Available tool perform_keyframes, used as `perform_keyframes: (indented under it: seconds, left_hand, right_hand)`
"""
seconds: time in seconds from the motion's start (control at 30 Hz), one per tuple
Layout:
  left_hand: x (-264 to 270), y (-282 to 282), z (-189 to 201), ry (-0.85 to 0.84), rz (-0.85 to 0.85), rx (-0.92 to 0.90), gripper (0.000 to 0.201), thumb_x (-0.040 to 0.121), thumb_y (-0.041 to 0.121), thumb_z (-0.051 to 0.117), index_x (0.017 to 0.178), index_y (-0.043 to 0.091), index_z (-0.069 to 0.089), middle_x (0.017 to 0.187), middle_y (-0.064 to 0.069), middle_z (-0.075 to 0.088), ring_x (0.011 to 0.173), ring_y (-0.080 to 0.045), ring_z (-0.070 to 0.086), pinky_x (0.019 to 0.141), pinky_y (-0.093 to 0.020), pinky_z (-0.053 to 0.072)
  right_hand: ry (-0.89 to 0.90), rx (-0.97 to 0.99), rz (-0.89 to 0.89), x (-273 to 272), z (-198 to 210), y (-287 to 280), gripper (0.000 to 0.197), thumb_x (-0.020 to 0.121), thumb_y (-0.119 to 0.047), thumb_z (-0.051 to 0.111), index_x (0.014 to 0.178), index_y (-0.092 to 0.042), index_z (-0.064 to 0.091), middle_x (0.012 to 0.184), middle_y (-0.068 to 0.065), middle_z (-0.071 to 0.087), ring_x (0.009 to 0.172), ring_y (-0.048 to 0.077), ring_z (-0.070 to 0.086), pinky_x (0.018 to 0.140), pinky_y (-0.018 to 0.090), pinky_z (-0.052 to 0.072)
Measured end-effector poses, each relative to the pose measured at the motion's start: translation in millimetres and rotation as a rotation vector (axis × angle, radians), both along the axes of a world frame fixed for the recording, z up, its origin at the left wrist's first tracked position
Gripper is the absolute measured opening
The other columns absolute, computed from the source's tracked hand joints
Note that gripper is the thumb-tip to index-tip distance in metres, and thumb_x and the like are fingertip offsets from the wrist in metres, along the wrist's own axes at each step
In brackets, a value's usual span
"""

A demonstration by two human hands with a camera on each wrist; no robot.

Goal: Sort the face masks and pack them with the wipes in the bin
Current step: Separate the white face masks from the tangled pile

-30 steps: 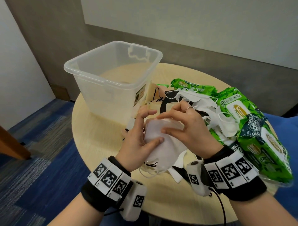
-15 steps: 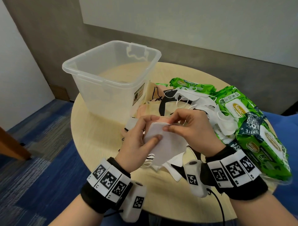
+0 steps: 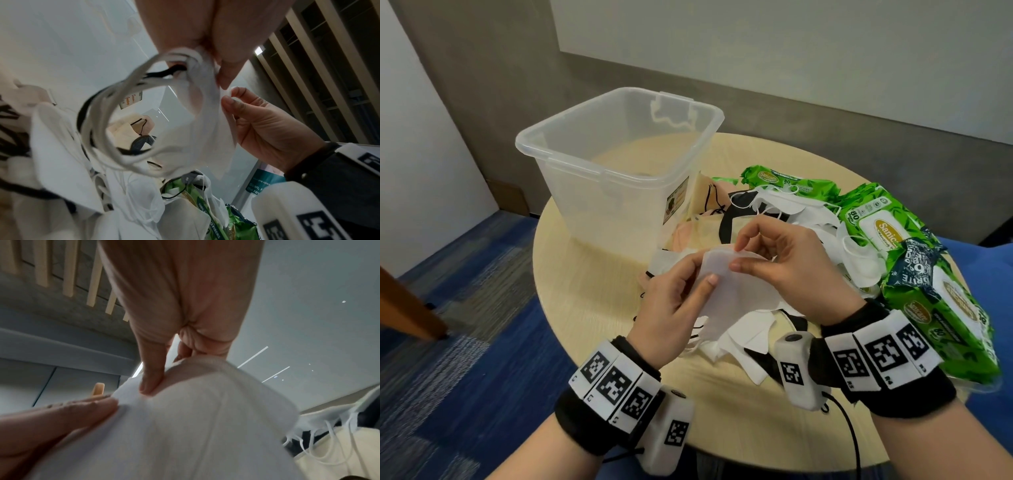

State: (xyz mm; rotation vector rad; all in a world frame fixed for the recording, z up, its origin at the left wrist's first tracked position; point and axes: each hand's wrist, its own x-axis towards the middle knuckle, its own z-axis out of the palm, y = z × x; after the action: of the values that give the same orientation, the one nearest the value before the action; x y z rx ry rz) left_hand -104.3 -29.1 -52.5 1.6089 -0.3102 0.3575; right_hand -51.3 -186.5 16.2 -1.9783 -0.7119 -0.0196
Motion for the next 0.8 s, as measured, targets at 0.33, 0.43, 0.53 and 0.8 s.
perform_keyframes:
  seconds: [0.33, 0.43, 0.53, 0.8]
  left_hand:
    - [-0.5, 0.8, 2.7, -0.024, 0.058, -0.093, 0.033, 0.084, 0.024, 0.058, 0.108, 0.046, 0.057, 0.075, -0.02, 0.058, 0.058, -0.033, 0.05, 0.051, -0.039, 0.041]
    - [-0.2, 1.8, 1.2, 0.011, 0.094, -0.048, 0.024, 0.08, 0.034, 0.059, 0.101, 0.046, 0.062, 0.07, -0.019, 0.056, 0.06, -0.034, 0.047, 0.053, -0.041, 0.04]
    - [-1.1, 1.9, 4.2, 0.055, 0.068, -0.09, 0.02, 0.081, 0.024, 0.061, 0.094, 0.038, 0.067, 0.087, 0.013, 0.068, 0.076, -0.008, 0.06, 0.065, -0.024, 0.049]
    - [-1.3, 2.5, 3.8, 0.085, -0.029, -0.149, 0.031, 0.076, 0.023, 0.071, 0.106, 0.019, 0.067, 0.113, 0.005, 0.068, 0.106, -0.01, 0.062, 0.083, -0.024, 0.051]
  right_hand:
    - [-0.543, -0.058, -0.151, -2.4, -12.7, 6.1, 0.006, 0.067, -0.009, 0.074, 0.071, -0.01, 0.071, 0.079, 0.007, 0.053, 0.074, 0.021, 0.052, 0.064, 0.029, 0.042]
    - [-0.491, -0.038, -0.119, -1.5, -12.8, 5.6, 0.004, 0.068, -0.008, 0.071, 0.068, -0.009, 0.068, 0.073, 0.002, 0.061, 0.074, 0.017, 0.056, 0.067, 0.027, 0.043]
    - [-0.303, -0.02, -0.054, -1.6, -10.9, 2.0, 0.003, 0.072, -0.009, 0.065, 0.072, -0.011, 0.063, 0.071, -0.005, 0.063, 0.071, 0.003, 0.055, 0.067, 0.015, 0.04]
    - [-0.014, -0.149, 0.205, 5.2, 2.0, -0.5, 0.024, 0.075, -0.008, 0.071, 0.078, -0.024, 0.054, 0.07, -0.007, 0.059, 0.068, 0.007, 0.053, 0.067, 0.024, 0.043]
